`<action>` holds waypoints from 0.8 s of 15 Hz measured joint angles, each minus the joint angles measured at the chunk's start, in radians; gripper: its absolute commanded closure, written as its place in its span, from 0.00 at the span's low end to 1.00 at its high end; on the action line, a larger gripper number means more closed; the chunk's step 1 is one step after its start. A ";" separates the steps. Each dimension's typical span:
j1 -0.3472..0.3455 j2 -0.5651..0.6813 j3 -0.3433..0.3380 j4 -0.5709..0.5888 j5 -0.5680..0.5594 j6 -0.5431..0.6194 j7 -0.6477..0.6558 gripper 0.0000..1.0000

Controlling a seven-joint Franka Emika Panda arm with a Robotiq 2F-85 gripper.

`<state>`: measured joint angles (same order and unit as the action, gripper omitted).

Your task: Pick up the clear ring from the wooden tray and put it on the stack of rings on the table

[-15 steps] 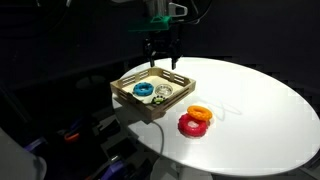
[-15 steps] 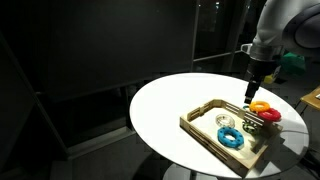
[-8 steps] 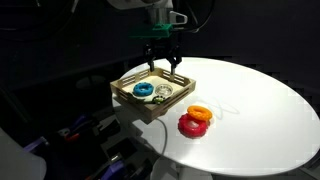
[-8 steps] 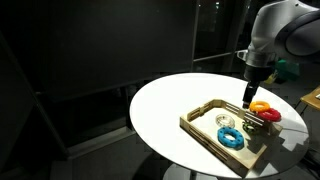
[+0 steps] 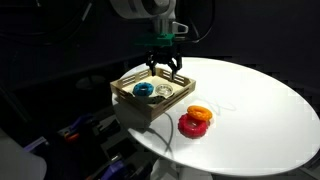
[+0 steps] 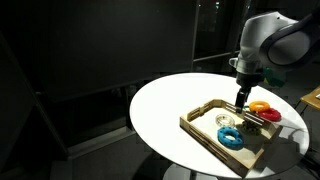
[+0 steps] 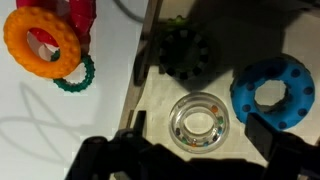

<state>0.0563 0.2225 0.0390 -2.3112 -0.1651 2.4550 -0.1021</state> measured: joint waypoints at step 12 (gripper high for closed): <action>0.005 0.180 0.000 0.158 0.000 0.014 0.024 0.00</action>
<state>0.0614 0.4028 0.0391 -2.1537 -0.1651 2.4687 -0.0784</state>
